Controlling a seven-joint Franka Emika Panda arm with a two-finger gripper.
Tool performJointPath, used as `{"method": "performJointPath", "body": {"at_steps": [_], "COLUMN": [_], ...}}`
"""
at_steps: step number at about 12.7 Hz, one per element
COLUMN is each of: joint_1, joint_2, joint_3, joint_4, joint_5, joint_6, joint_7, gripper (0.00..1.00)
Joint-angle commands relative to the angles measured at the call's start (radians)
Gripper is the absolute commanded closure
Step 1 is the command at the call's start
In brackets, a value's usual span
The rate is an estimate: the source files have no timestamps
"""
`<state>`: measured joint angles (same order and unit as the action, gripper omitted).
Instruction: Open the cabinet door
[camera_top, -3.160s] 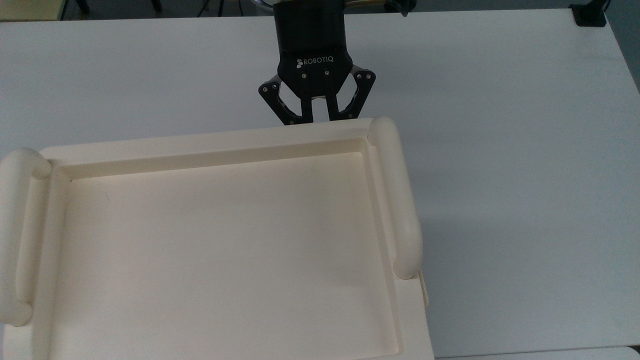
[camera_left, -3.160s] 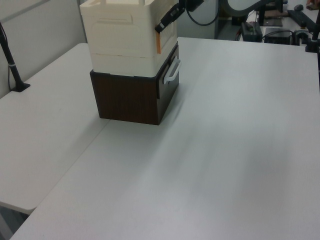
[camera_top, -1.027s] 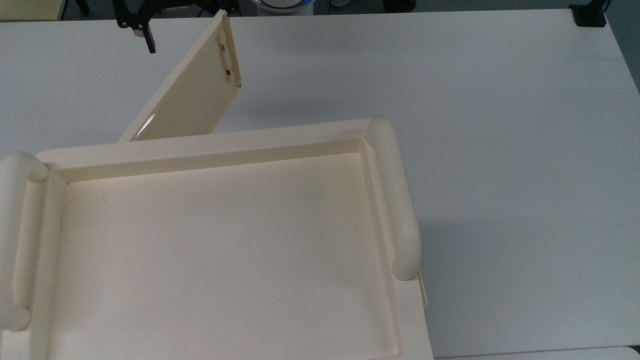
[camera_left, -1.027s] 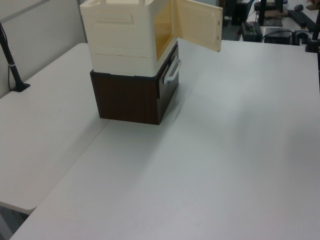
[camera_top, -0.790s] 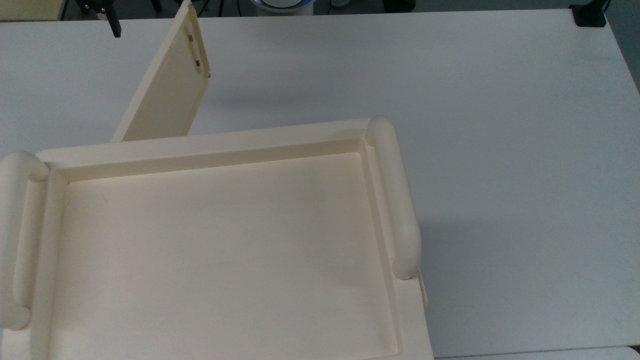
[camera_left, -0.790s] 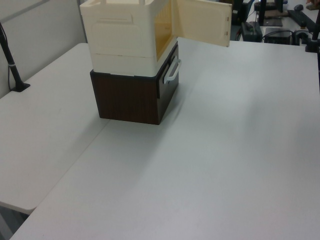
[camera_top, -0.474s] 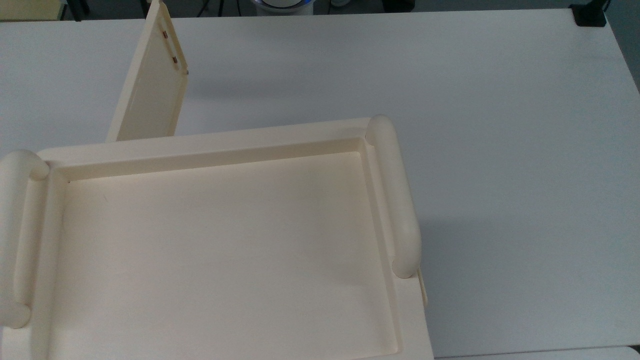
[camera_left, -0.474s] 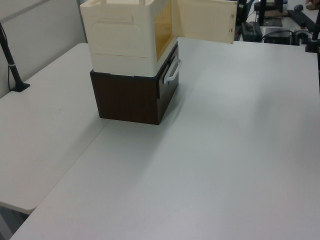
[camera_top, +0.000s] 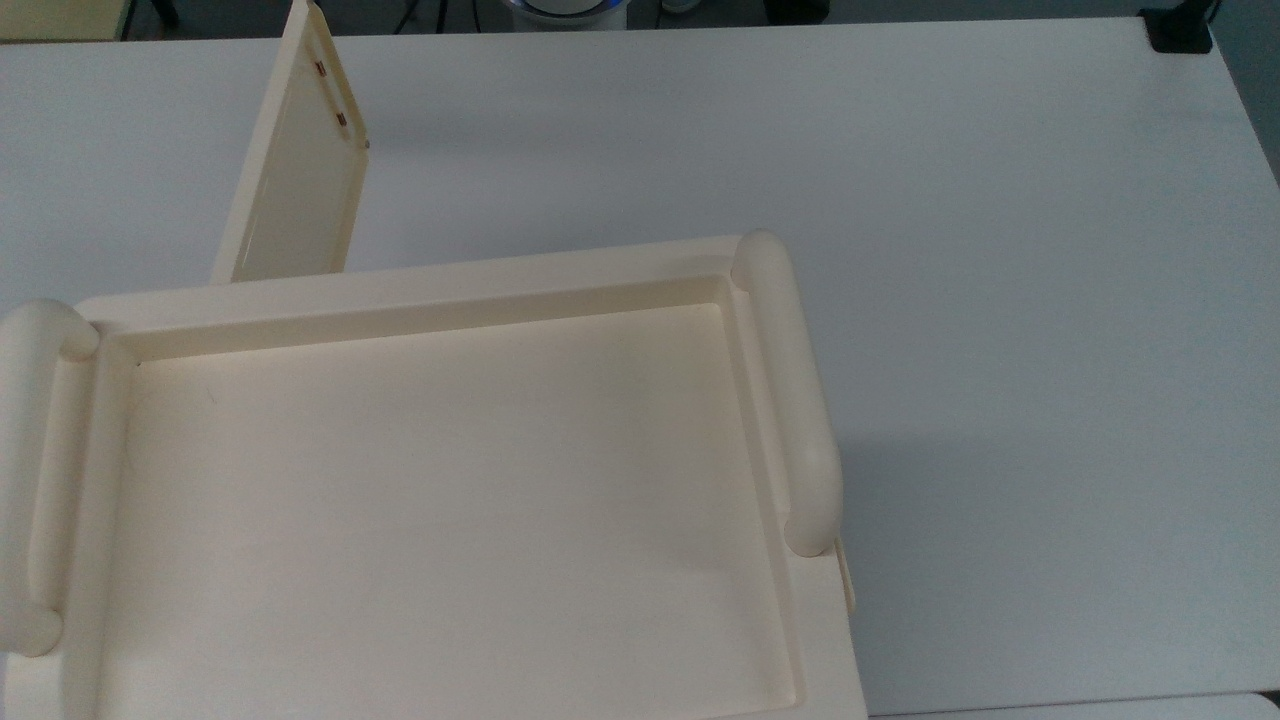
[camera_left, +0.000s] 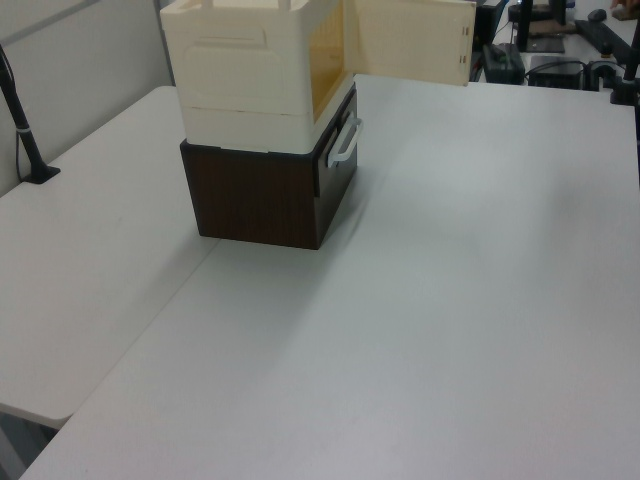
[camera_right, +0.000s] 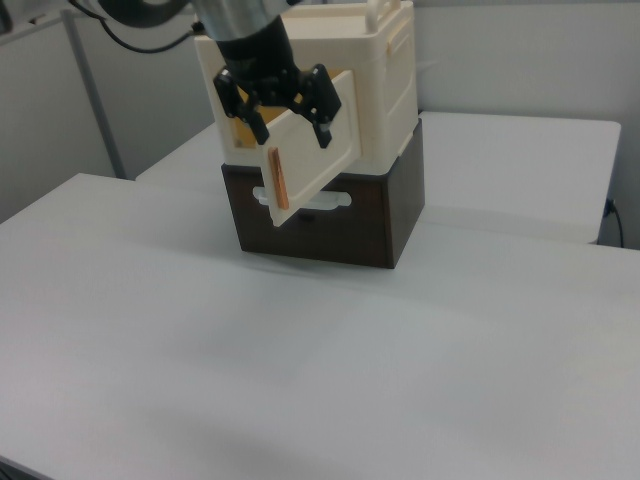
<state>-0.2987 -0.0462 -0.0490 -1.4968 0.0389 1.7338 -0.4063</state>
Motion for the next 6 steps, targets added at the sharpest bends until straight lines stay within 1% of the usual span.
{"method": "performJointPath", "body": {"at_steps": [1, 2, 3, 5, 6], "joint_1": [0.041, 0.090, 0.117, 0.196, 0.238], "joint_2": [-0.050, -0.052, -0.052, -0.049, -0.044], "joint_3": [0.001, -0.008, -0.009, -0.011, -0.011], "joint_4": [-0.010, -0.013, -0.014, -0.029, -0.045], "joint_5": [0.010, 0.009, 0.009, 0.009, 0.009], "joint_6": [-0.097, -0.126, -0.141, -0.140, -0.138], "joint_7": [0.021, 0.079, 0.130, 0.229, 0.253], "gripper": [0.00, 0.00, 0.00, 0.00, 0.00]}}
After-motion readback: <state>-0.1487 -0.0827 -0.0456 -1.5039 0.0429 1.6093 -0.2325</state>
